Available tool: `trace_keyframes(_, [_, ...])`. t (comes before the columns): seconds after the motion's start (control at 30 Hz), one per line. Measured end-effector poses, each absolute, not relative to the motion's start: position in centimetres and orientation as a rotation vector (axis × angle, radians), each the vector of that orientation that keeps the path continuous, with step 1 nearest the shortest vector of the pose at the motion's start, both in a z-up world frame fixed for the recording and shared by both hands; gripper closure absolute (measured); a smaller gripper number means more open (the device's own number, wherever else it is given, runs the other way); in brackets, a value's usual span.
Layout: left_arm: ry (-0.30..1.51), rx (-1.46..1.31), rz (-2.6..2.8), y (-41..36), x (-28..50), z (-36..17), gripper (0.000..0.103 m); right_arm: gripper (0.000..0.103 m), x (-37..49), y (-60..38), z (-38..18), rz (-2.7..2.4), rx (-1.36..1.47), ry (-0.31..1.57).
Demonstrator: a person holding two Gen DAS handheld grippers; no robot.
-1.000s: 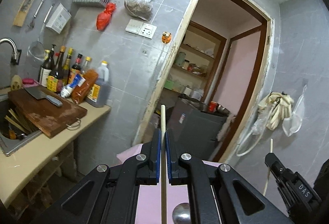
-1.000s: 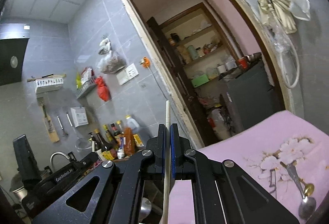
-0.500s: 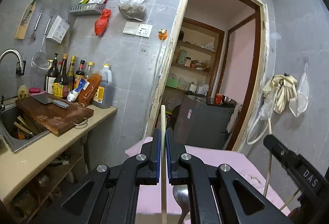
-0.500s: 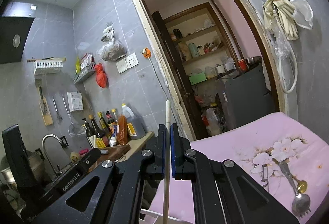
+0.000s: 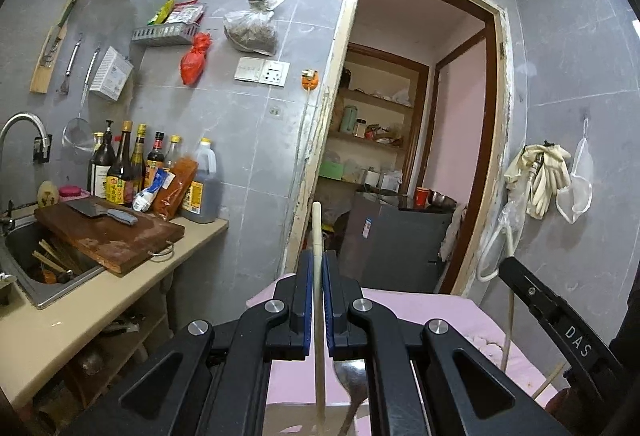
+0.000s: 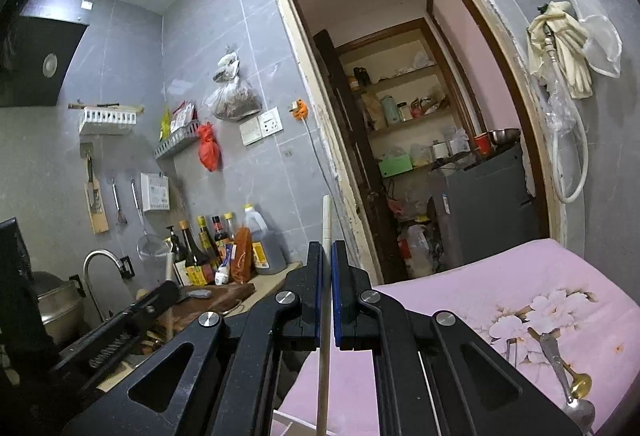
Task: Organize utensils
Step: 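Lift the chopsticks with both tools and carry them over the white caddy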
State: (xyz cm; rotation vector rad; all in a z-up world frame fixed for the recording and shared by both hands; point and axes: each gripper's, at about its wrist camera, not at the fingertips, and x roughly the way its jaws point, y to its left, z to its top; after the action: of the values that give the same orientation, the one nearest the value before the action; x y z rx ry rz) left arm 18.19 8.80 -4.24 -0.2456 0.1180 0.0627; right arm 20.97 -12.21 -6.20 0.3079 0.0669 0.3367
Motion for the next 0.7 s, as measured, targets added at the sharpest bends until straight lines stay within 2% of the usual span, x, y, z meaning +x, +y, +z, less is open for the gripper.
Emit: trace_keyframes(0.7, [0.02,-0.274,0.1,9.4,17.8,-3.4,0.098,0.099,20.2,-13.8,-8.0,0.325,0.349,0.07])
